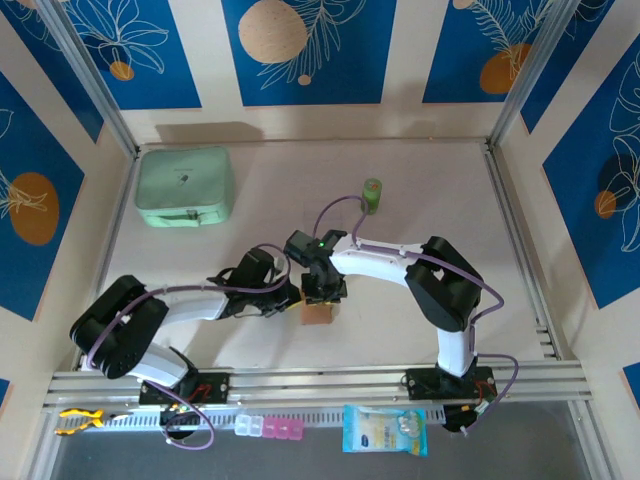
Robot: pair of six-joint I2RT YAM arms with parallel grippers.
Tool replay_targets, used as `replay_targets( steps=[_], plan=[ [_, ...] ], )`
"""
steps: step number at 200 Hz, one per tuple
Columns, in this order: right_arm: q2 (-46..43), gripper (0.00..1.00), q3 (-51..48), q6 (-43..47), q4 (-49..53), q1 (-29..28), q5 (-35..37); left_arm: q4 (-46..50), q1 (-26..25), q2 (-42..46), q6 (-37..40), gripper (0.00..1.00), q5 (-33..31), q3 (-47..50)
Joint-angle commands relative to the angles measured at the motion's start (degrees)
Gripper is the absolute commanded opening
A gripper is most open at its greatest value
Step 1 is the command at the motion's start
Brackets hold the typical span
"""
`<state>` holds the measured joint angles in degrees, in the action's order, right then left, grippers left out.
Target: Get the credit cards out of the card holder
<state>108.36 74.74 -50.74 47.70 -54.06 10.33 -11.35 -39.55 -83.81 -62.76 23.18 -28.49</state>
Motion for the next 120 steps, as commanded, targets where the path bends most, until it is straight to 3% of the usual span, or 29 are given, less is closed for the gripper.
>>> replay_targets(
  steps=[1,120],
  plan=[
    [2.5,0.32,0.5,0.7,2.0,-1.0,-1.0,-2.2,-0.4,-0.6,-0.8,0.0,2.8,0.5],
    [3.5,0.22,0.3,0.7,1.5,-1.6,-0.9,-1.7,-1.2,-3.2,-0.1,0.0,4.4,-0.7]
  ],
)
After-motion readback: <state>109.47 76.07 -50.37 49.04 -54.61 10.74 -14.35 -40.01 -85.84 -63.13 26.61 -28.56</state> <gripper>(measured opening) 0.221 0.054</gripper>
